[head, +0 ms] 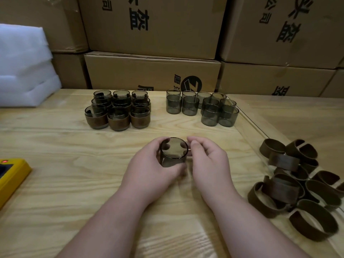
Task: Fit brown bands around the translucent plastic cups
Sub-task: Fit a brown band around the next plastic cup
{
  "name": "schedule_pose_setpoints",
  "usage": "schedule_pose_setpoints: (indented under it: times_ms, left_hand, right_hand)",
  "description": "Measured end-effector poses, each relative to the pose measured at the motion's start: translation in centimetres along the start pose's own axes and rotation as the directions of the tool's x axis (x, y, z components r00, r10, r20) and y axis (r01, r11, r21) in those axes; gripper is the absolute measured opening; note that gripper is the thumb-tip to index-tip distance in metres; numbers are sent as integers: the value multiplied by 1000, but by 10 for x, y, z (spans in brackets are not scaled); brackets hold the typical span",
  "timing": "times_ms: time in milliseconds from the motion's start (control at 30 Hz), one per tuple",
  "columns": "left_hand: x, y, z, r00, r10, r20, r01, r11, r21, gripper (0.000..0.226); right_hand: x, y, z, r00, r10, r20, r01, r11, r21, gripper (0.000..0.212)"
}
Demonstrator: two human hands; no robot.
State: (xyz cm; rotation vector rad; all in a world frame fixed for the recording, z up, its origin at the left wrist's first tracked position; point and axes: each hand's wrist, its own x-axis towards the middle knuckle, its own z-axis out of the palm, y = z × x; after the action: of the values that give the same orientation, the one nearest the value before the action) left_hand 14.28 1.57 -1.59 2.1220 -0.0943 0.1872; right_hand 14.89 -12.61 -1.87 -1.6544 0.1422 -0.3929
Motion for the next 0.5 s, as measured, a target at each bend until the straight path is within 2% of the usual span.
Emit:
schedule_pose_setpoints:
  times_ms: [167, 500]
  left_hand:
    - [1, -3, 3, 995, 93, -47, -95, 995, -28, 73]
    - [5, -6, 4, 995, 57, -83, -70, 985, -156, 82]
  right_hand:
    - [5, -1, -3, 991, -48, -127, 56, 997, 61, 18]
    - [7, -1, -2, 996, -30, -84, 37, 996, 83, 17]
